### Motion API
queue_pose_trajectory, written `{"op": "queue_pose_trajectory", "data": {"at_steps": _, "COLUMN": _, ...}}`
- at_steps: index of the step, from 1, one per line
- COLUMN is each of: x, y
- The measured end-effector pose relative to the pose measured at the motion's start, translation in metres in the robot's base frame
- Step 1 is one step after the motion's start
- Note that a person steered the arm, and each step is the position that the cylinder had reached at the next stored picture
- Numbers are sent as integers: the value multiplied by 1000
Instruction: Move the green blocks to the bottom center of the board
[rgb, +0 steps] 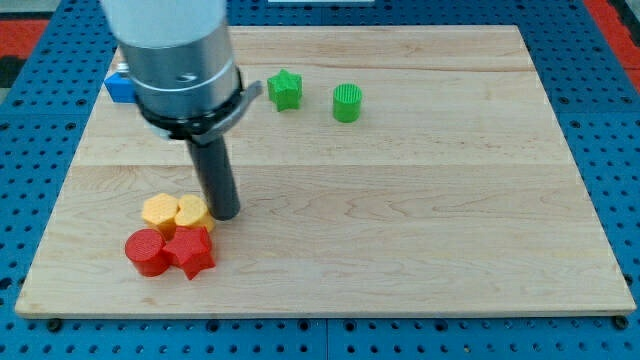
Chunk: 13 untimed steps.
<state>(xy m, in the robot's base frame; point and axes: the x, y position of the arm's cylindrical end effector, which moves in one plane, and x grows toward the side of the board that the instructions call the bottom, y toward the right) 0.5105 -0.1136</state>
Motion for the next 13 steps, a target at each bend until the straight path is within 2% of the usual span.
{"op": "queue_pose_trajectory", "data": {"at_steps": 1, "x": 4, "y": 0}}
{"op": "queue_pose_trajectory", "data": {"at_steps": 3, "x": 6, "y": 47}}
{"op": "queue_pose_trajectory", "data": {"at_steps": 7, "x": 9, "y": 41}}
{"op": "queue_pose_trajectory", "data": {"at_steps": 8, "x": -3, "y": 39}}
{"op": "queue_pose_trajectory", "data": {"at_steps": 9, "x": -28, "y": 20}}
{"op": "queue_pose_trajectory", "data": {"at_steps": 11, "x": -147, "y": 15}}
{"op": "queue_pose_trajectory", "data": {"at_steps": 12, "x": -194, "y": 31}}
{"op": "queue_pose_trajectory", "data": {"at_steps": 13, "x": -193, "y": 92}}
